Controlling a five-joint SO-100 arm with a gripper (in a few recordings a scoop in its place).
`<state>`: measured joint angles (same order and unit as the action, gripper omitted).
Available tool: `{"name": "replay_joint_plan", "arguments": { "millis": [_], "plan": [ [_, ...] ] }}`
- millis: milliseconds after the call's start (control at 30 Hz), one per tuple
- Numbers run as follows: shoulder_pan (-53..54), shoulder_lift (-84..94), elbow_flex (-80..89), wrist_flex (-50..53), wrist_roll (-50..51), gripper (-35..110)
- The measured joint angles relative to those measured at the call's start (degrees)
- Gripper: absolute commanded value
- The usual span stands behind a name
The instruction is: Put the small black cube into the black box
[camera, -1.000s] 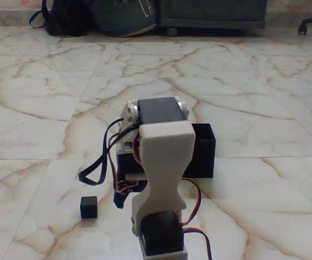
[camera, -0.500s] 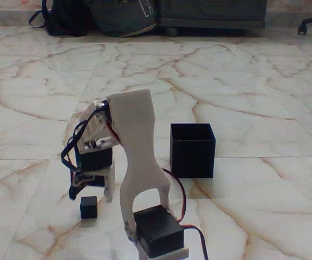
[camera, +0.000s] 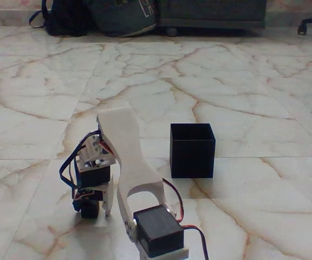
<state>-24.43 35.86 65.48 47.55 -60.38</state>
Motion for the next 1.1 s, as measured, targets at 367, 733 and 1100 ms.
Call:
{"name": "replay_joint_plan", "arguments": {
  "millis": [367, 733, 1100],
  "plan": [
    [0.0, 2.2, 2.0, -0.4, 0.1, 1],
    [14.2, 20.1, 9.5, -4.0, -15.1, 1],
    [22.1, 10.3, -9.2, -25.1, -29.3, 1]
  ]
}}
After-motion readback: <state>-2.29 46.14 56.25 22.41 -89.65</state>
